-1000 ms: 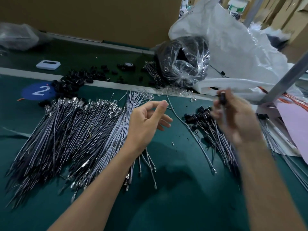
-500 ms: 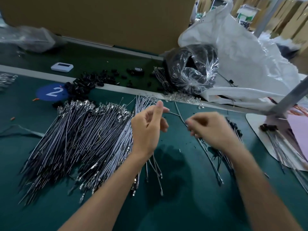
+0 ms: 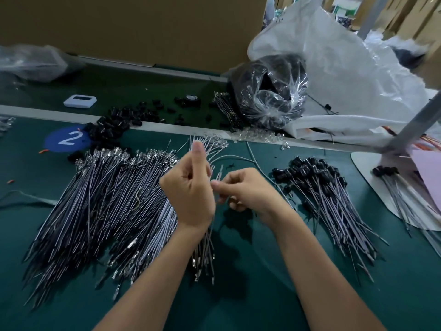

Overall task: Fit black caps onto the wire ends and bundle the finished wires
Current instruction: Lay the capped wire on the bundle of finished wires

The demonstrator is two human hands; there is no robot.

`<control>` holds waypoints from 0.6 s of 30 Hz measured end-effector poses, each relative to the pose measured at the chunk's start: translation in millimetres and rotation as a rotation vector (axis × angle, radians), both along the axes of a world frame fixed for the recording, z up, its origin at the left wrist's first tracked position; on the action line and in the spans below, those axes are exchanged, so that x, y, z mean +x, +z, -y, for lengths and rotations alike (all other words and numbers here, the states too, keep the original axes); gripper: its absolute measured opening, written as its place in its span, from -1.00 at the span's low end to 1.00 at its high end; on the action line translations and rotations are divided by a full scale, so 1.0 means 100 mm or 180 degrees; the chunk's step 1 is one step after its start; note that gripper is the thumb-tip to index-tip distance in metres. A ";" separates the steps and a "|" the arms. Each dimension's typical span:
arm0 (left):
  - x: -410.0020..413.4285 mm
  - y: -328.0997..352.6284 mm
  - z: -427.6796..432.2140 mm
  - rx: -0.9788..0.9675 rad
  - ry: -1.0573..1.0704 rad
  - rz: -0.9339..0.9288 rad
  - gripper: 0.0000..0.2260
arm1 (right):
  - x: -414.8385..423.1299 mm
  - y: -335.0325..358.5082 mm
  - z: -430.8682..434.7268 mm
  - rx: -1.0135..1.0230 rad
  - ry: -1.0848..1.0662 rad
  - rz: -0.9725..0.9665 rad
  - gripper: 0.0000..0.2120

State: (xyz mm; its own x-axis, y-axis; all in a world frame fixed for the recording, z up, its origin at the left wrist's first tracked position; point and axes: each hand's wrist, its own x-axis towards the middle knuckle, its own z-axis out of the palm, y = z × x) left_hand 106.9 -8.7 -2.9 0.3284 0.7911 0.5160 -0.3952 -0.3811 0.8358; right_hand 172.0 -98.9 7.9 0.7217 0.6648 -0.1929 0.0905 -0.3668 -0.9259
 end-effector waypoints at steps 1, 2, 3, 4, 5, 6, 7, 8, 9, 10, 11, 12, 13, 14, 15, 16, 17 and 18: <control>0.00 0.00 -0.02 -0.0160 -0.0003 0.0008 -0.49 | 0.04 0.01 0.05 0.0171 -0.0083 -0.0074 -0.71; 0.01 0.00 -0.03 -0.0287 -0.0011 0.0007 -0.50 | 0.07 0.01 0.09 0.0298 -0.0117 -0.0104 -0.72; 0.01 0.00 -0.04 -0.0383 -0.0017 -0.0008 -0.51 | 0.09 0.02 0.12 0.0384 -0.0122 -0.0107 -0.72; 0.01 -0.01 -0.05 -0.0453 -0.0030 -0.0045 -0.52 | 0.11 0.00 0.15 0.0461 -0.0113 -0.0115 -0.73; 0.01 -0.02 -0.05 -0.0495 -0.0073 -0.0122 -0.53 | 0.11 -0.02 0.18 0.0561 -0.0098 -0.0158 -0.76; 0.02 -0.01 -0.06 -0.0503 -0.0137 -0.0257 -0.55 | 0.10 -0.04 0.19 0.0686 -0.0075 -0.0210 -0.79; 0.02 0.00 -0.07 -0.0437 -0.0202 -0.0461 -0.58 | 0.09 -0.04 0.19 0.0832 -0.0071 -0.0278 -0.81; 0.02 0.02 -0.07 -0.0251 -0.0253 -0.0723 -0.64 | 0.09 -0.05 0.19 0.1000 -0.0102 -0.0348 -0.83; 0.01 0.05 -0.07 0.0038 -0.0268 -0.0995 -0.71 | 0.09 -0.06 0.18 0.1202 -0.0176 -0.0433 -0.83; 0.00 0.10 -0.07 0.0390 -0.0199 -0.1255 -0.80 | 0.11 -0.08 0.18 0.1446 -0.0277 -0.0546 -0.84; -0.03 0.15 -0.09 0.0766 -0.0007 -0.1567 -0.90 | 0.13 -0.08 0.19 0.1726 -0.0394 -0.0710 -0.85; -0.06 0.20 -0.14 0.1159 0.0321 -0.1952 -0.92 | 0.15 -0.09 0.21 0.2012 -0.0512 -0.0890 -0.85; -0.10 0.25 -0.20 0.1514 0.0670 -0.2441 -0.87 | 0.17 -0.09 0.23 0.2259 -0.0621 -0.1054 -0.84; -0.13 0.29 -0.29 0.1754 0.0920 -0.3038 -0.84 | 0.19 -0.10 0.25 0.2457 -0.0713 -0.1182 -0.83; -0.16 0.33 -0.39 0.1846 0.1041 -0.3633 -0.83 | 0.20 -0.10 0.28 0.2616 -0.0783 -0.1292 -0.83; -0.19 0.36 -0.47 0.1839 0.1042 -0.4113 -0.83 | 0.22 -0.11 0.30 0.2733 -0.0832 -0.1390 -0.84; -0.21 0.37 -0.53 0.1771 0.0992 -0.4430 -0.84 | 0.23 -0.12 0.31 0.2797 -0.0864 -0.1462 -0.84; -0.24 0.38 -0.57 0.1699 0.0935 -0.4604 -0.87 | 0.24 -0.13 0.32 0.2805 -0.0882 -0.1499 -0.84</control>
State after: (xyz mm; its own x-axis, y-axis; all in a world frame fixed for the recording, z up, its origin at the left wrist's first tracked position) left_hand 83.0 48.3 35.2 0.6463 0.7497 0.1424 0.7292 -0.6618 0.1741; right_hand 195.8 -131.0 -5.2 0.8483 0.5291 -0.0208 -0.3346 0.5051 -0.7956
